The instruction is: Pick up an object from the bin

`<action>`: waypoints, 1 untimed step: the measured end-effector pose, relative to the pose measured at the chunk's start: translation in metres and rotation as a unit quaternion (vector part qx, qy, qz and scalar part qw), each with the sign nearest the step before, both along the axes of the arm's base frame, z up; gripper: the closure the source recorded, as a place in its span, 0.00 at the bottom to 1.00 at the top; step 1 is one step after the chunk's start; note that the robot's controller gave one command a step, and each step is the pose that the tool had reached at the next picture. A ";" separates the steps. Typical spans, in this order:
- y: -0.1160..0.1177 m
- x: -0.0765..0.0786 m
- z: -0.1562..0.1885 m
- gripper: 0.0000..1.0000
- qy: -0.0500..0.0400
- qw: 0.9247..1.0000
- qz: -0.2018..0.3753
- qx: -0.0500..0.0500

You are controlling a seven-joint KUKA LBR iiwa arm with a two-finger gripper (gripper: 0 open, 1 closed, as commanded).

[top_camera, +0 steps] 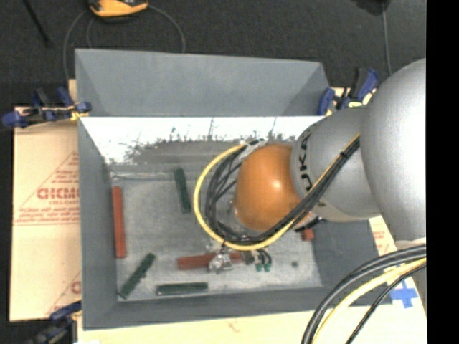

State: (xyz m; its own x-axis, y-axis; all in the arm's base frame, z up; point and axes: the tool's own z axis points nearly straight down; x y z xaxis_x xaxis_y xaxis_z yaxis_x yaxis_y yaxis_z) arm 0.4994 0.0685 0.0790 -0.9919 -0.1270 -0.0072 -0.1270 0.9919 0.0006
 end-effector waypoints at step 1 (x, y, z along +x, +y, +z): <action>0.006 -0.016 0.122 1.00 0.002 1.000 0.002 -0.001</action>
Offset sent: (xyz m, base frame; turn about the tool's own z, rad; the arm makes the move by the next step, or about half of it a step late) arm 0.0000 0.0000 0.0000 0.0000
